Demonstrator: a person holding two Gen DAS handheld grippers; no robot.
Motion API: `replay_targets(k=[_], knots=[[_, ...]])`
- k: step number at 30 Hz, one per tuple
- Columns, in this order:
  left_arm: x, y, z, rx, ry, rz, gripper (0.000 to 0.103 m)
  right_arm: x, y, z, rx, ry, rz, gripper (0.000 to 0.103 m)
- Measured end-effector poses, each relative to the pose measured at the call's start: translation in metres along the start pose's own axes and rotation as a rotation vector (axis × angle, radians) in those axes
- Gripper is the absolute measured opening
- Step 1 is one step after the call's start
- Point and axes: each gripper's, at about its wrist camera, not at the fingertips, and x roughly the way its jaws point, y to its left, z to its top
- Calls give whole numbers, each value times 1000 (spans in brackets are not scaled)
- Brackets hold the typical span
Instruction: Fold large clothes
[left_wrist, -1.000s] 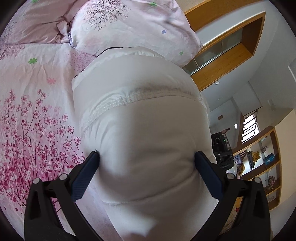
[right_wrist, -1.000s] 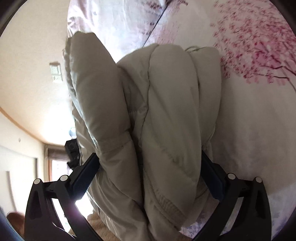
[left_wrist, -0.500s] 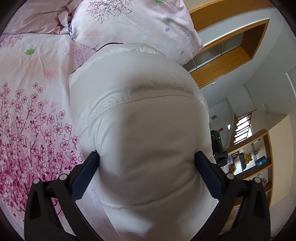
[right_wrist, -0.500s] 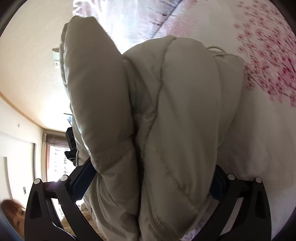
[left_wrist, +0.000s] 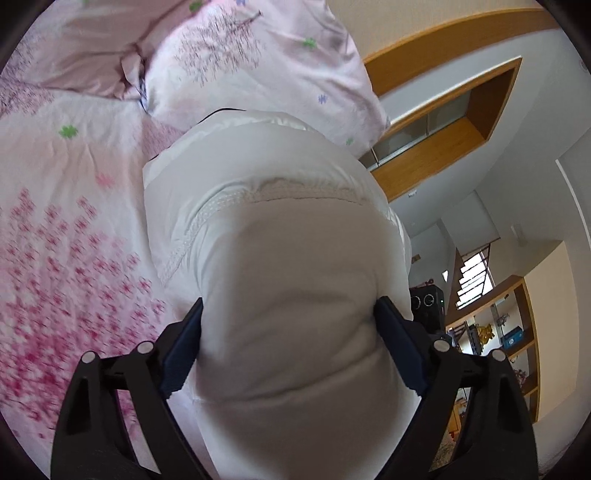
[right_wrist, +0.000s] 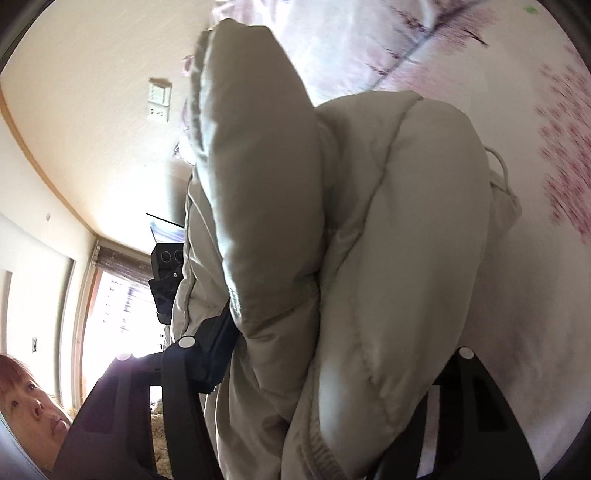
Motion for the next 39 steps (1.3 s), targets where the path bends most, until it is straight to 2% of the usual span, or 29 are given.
replay_targets(k=[7,13,17,19,22,27,30,33,36,37,39], knots=[[-54,10,32,63,-96,120,84,60,42,46,-93,45,16,58],[-100,24,70,103,-167,276,83,125,64,83,-150,82,0,58],[-110,41,88,115,-153,377,79,153,58,89,-146,87,-73,57],[-106,57,91,102,-119,437,79,167,41,86,-71,111,-89,58],[-106,65,89,108,-121,419,80,169,23,82,10,117,-65,61],[-101,56,87,152,-131,471,84,174,10,83,86,109,-59,63],[-99,45,84,194,-156,534,86,175,-4,83,111,103,-44,64],[-94,29,77,282,-166,646,86,172,-13,82,119,96,-42,65],[-88,21,76,321,-156,714,86,175,-18,82,121,87,-46,66],[-86,20,76,334,-151,736,86,168,-31,78,119,86,-46,67],[-83,18,76,342,-149,761,86,171,-28,76,115,75,-53,69]])
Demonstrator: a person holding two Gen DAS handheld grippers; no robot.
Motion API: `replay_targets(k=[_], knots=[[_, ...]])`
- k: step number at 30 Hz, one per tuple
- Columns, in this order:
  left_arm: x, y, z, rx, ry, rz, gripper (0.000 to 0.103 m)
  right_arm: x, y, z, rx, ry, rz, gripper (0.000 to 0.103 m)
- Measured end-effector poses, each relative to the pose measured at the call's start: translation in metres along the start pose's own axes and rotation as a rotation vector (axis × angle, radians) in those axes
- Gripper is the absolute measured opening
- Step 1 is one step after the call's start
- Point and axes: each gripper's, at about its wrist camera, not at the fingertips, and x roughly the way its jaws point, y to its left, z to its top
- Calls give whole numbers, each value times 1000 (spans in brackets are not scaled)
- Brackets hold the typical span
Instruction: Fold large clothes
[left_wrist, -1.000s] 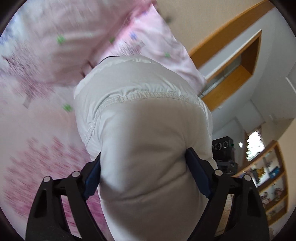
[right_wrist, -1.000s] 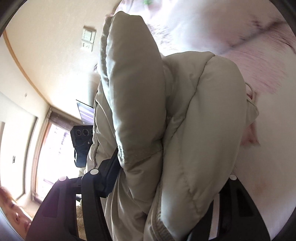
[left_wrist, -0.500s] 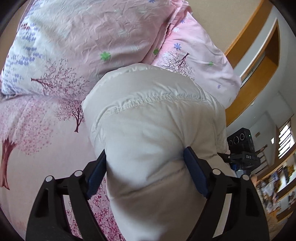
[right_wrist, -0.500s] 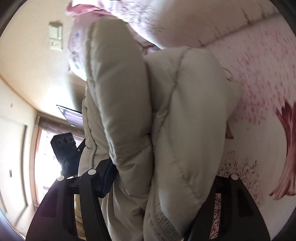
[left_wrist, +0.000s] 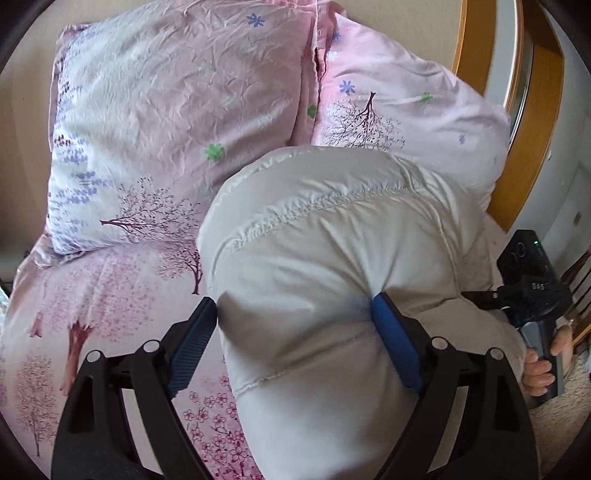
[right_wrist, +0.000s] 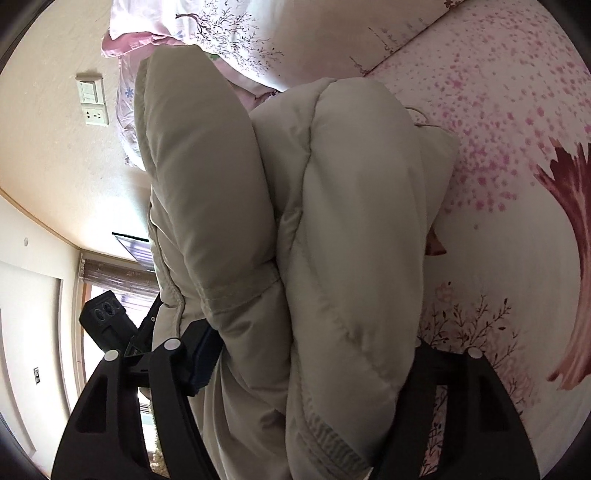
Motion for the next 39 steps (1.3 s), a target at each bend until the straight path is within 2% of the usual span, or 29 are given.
replay_targets(k=[6,8,11,13,15,18,21,22,26,30,32,34,37,39], knots=[[-5,-12,-2,69,-14,90,86,-24,17,-17,-48,-89,-136,79],[-6,-12,-2,75,-11,101,86,-42,27,-25,-82,-156,-196,80],[-6,-10,-2,69,-8,105,86,-73,43,-42,-140,-301,-279,79],[-6,-10,-3,64,-8,105,86,-88,59,-58,-214,-396,-321,74],[-7,-10,-3,59,-9,106,86,-90,80,-77,-318,-432,-336,58],[-7,-10,-3,60,-11,111,86,-77,105,-102,-456,-416,-338,42],[-8,-11,-4,54,-14,114,86,-56,124,-124,-559,-392,-349,39],[-7,-10,-4,51,-16,113,86,-50,121,-123,-567,-358,-366,39],[-13,-10,-4,38,-28,87,86,-24,102,-115,-533,-244,-457,37],[-37,-26,-13,50,-104,58,86,-22,88,-105,-480,-206,-434,37],[-52,-46,-22,95,-157,18,87,-19,85,-99,-481,-203,-436,37],[-59,-72,-33,166,-178,24,90,-21,83,-99,-487,-204,-439,37],[-56,-105,-49,250,-165,28,90,-20,83,-98,-483,-202,-435,37],[-51,-115,-55,261,-145,31,90,-20,84,-100,-485,-199,-436,37]])
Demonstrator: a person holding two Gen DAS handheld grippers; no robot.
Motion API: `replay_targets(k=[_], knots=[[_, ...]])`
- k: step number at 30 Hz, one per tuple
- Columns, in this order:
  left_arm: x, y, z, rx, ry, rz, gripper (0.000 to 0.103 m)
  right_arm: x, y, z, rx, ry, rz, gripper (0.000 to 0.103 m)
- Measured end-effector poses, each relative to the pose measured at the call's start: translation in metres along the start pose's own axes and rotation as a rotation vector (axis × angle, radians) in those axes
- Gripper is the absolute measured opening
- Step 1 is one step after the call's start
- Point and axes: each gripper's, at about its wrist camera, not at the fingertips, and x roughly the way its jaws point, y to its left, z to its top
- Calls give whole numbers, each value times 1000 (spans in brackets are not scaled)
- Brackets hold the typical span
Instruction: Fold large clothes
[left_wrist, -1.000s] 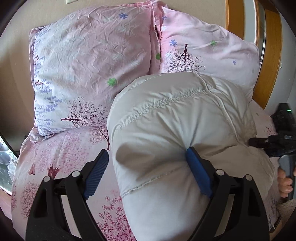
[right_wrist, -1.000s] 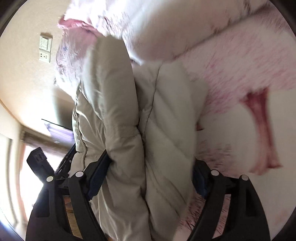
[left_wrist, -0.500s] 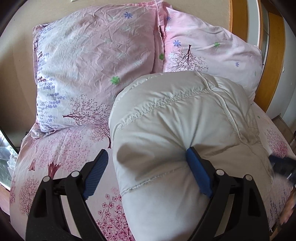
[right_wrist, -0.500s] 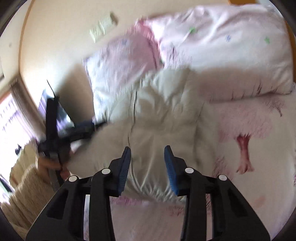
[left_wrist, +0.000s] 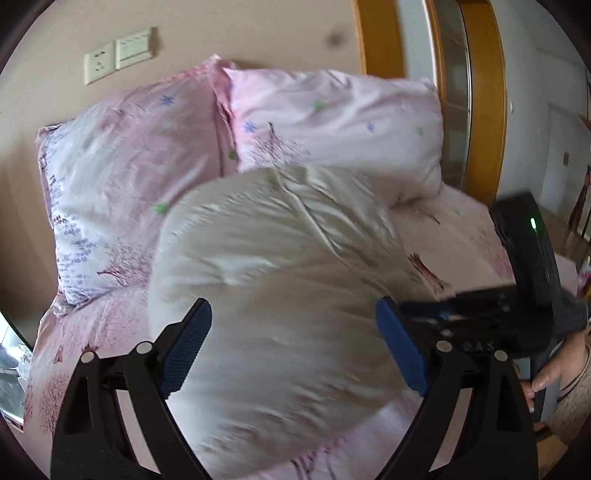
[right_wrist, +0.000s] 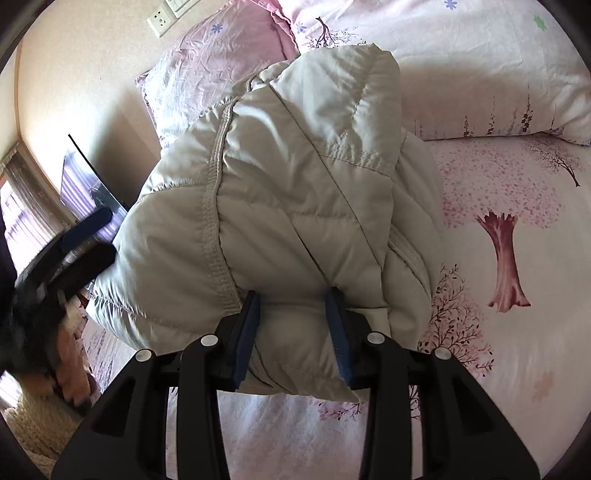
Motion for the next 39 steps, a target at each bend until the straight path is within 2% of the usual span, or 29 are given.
replay_targets(k=[6,10,13,14,15,18,26,28,30,33,37,39], knots=[[15,-19,-14,37,22,50,97,0,4,-1,3,0,8,37],[29,-31,-25,97,42,114,101,-16,-2,6,48,-10,40,39],[29,-30,-25,86,40,113,101,-42,-17,20,127,-112,76,54],[29,-29,-25,82,42,110,101,-48,-22,26,153,-149,67,64],[28,-29,-25,77,43,107,101,-53,-26,32,178,-174,63,69],[28,-29,-25,80,44,109,101,-52,-32,58,229,-198,73,72],[30,-30,-24,79,46,110,101,-13,-22,97,265,-170,17,72],[30,-30,-24,78,44,110,101,-5,-23,100,283,-167,32,64],[31,-30,-24,72,43,115,101,0,-21,99,261,-159,12,21],[26,-27,-22,51,32,94,101,2,-31,96,284,-160,-15,13],[-2,-9,-11,-47,-36,63,101,5,-43,95,327,-128,-106,9],[-14,4,-7,-85,-76,93,101,9,-46,93,327,-106,-170,7]])
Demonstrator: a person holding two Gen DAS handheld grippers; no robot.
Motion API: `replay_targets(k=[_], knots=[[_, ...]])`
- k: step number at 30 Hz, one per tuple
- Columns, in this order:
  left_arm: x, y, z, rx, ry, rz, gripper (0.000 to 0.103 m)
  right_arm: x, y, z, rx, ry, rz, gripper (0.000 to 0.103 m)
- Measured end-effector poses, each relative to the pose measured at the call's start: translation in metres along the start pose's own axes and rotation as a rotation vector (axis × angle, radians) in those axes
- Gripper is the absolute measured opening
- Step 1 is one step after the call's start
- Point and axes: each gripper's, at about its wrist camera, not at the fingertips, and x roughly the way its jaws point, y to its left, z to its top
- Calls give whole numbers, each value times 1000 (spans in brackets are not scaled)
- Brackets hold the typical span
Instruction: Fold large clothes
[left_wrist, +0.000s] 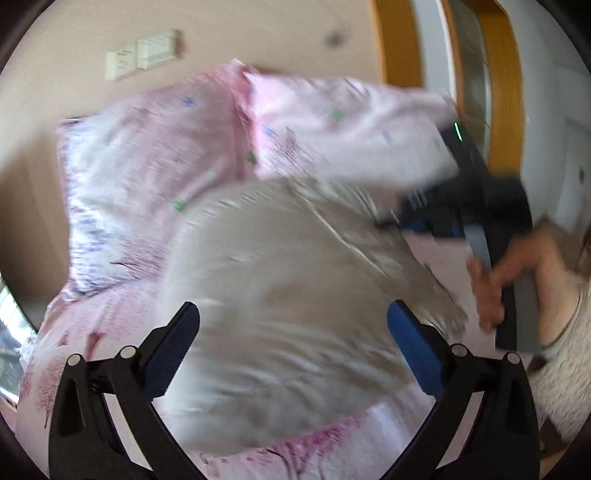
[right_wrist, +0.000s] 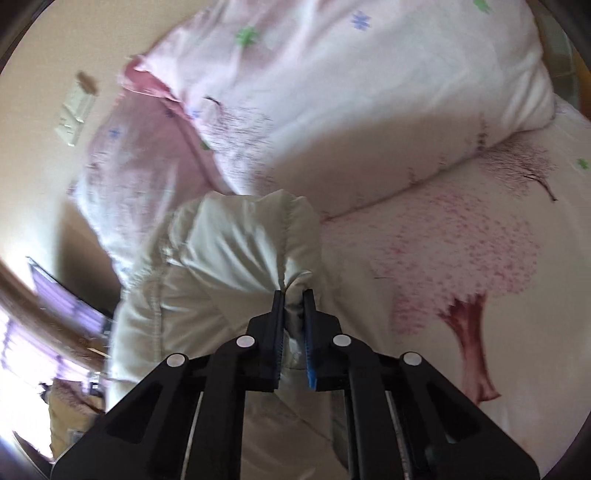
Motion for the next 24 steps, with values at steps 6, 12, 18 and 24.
replay_targets(k=[6,12,18,24], knots=[[3,49,6,-61,9,139,101,10,-7,-8,-22,50,-18,7],[13,61,-5,-86,73,124,101,-52,6,-30,-104,-119,43,40],[13,54,-9,-65,61,115,101,-64,23,-85,-228,-79,104,40],[-7,59,-13,-137,35,46,101,-46,19,-94,-222,-21,29,41]])
